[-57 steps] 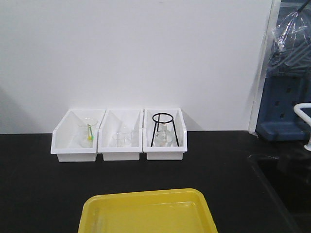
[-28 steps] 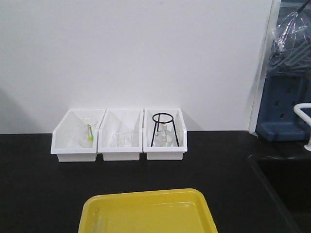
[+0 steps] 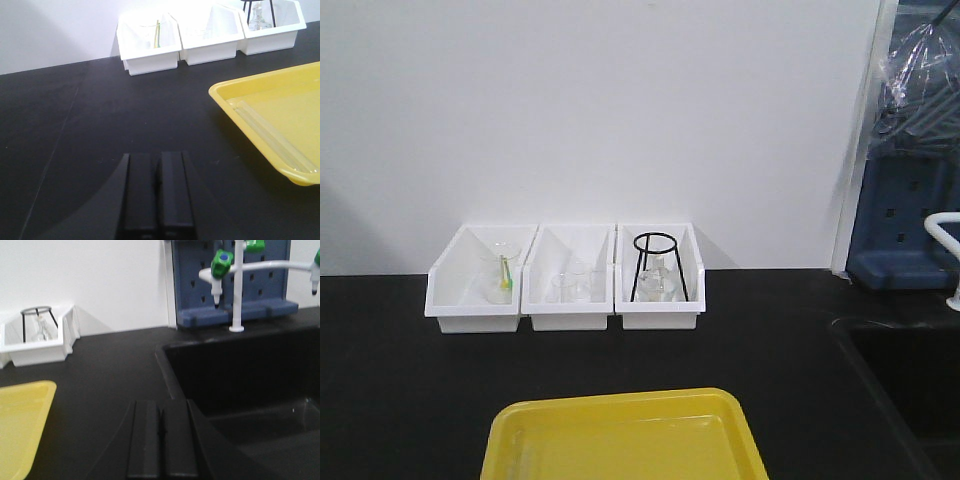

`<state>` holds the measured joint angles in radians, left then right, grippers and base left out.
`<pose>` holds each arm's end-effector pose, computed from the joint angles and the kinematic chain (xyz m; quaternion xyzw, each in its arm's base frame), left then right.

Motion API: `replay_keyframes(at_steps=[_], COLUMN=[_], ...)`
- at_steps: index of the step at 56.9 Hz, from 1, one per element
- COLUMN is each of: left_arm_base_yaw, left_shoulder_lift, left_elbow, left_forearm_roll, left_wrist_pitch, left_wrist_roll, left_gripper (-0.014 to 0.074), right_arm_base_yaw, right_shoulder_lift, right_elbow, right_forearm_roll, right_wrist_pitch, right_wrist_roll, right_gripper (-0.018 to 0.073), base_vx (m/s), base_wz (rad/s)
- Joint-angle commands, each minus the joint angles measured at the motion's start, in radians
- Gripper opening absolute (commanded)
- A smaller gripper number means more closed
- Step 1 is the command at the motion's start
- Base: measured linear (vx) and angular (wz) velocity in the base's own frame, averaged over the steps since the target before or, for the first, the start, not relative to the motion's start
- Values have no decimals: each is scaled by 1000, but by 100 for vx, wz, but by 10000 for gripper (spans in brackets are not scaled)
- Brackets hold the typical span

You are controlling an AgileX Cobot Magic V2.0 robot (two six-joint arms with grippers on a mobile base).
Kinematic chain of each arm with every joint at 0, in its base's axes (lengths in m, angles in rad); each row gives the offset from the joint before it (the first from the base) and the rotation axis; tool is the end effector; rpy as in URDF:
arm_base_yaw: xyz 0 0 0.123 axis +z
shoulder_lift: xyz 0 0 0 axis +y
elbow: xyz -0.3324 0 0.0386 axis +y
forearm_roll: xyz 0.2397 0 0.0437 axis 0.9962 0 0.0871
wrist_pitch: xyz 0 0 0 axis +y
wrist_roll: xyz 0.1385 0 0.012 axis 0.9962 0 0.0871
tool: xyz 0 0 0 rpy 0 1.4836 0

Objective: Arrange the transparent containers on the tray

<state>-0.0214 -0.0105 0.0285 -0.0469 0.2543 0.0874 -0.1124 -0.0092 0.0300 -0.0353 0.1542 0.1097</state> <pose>0.0442 -0.0026 0.1718 0.0282 0.7688 0.0020 0.6388 0.0459 -0.0059 0.1850 0.0708 0.7340 -0.0147 0.6753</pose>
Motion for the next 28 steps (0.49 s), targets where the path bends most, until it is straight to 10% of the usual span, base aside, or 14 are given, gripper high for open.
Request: replay_keyframes(at_steps=[1, 28], left_arm_base_yaw=[1, 1], left_shoulder_lift=[-24, -24], left_elbow=[36, 36], left_forearm_roll=[-7, -7], left_wrist_pitch=[-79, -79], left_wrist_roll=[-8, -8], left_gripper=[-8, -8], right_arm_base_yaw=[-6, -6], right_shoulder_lift=[-10, -10], right_elbow=[10, 10], right_forearm_roll=[-3, -3], right_wrist_pitch=[-67, -67], right_wrist_roll=[-11, -11], right_gripper=[-11, -11], base_vx=[0, 0], base_wz=[0, 0])
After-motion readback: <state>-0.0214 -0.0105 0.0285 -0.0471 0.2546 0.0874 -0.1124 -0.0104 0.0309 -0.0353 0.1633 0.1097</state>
